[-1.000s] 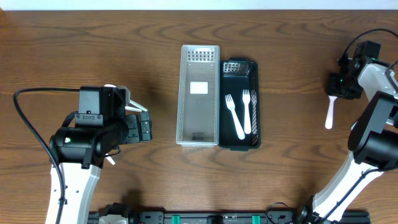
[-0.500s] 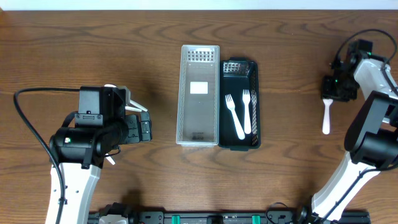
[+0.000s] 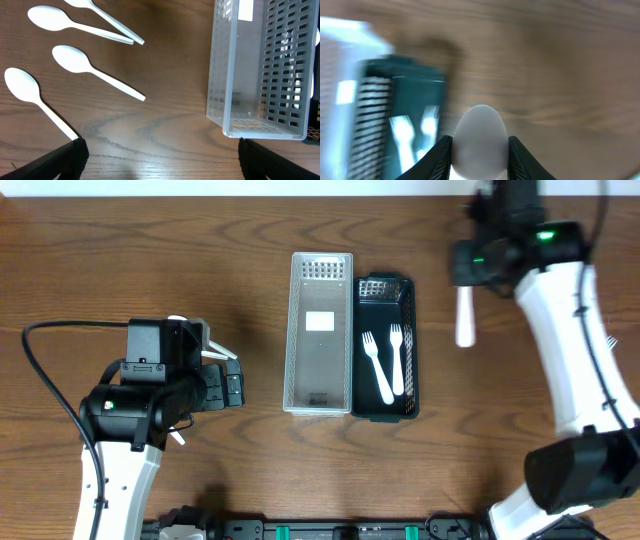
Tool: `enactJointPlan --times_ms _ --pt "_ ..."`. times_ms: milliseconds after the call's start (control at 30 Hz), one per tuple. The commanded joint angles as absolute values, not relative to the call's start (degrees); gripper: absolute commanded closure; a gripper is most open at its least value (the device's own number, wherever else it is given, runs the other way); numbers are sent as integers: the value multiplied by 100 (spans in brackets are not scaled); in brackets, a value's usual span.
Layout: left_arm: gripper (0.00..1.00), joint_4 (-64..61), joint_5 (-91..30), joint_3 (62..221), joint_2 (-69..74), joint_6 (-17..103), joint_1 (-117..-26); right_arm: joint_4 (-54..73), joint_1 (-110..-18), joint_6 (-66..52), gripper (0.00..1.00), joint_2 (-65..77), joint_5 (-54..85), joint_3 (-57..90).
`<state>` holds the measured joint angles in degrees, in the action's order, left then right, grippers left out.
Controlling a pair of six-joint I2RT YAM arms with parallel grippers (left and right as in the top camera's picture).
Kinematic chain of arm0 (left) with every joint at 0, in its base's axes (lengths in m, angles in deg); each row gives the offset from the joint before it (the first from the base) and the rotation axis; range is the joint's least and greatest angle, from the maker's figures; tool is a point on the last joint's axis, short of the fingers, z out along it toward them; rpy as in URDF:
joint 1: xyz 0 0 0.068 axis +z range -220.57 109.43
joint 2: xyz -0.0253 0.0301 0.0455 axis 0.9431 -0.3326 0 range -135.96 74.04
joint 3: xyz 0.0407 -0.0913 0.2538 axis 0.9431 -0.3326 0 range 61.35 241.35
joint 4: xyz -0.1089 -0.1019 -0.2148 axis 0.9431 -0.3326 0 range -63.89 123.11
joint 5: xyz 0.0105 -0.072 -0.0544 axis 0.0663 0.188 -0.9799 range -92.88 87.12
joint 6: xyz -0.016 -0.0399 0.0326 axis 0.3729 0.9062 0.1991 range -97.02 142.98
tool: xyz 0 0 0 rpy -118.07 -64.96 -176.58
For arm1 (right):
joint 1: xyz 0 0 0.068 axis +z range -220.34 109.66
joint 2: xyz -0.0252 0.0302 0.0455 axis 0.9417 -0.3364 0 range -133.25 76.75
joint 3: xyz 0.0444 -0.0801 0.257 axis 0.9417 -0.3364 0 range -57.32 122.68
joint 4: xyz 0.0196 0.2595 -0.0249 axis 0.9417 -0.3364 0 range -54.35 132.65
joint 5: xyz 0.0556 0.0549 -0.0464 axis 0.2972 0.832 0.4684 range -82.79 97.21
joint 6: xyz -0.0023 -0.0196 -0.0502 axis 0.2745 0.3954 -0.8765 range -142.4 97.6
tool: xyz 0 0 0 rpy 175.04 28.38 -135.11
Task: Pack container
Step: 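Place the spoon into the green basket and withdraw right gripper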
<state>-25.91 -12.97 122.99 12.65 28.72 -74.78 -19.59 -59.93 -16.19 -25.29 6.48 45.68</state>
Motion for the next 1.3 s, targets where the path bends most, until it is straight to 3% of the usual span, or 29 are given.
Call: enactJointPlan --times_ms 0,500,533,633,700,900,1000,1200,1233,1267 --pt "2 -2624 -1251 12382 1281 2798 -7450 -1937 -5420 -993 99 -2698 527 4509" --pt "2 -2724 -1249 12382 1281 2796 -7450 -1935 -4375 -375 98 -4719 556 4465" --pt "2 -2729 -1249 12382 1281 2798 -7450 -1922 -4351 -375 97 -4754 556 4465" --pt "2 -2731 -1251 12382 1281 2798 -7450 -1843 -4316 -379 69 -4763 556 4467" --pt "2 -2731 -1249 12382 1281 2796 -7450 -1823 -4316 -379 61 -4733 558 4472" --pt "2 -2731 -1249 12382 1281 2796 -7450 -1845 -4434 -447 60 -4387 549 4638" --pt "2 -2731 -1249 12382 1281 2796 -7450 -1852 -4594 -578 55 -4059 538 4821" --pt "2 -2733 -1249 12382 1281 2796 -7450 -1869 -5475 -38 56 -3074 119 5267" --pt "2 -2733 -1249 12382 1281 2796 -7450 -1867 -5739 141 54 -2910 95 5289" --pt "2 -2733 -1251 12382 1281 2796 -7450 -1867 -6036 322 43 -2750 97 5291"
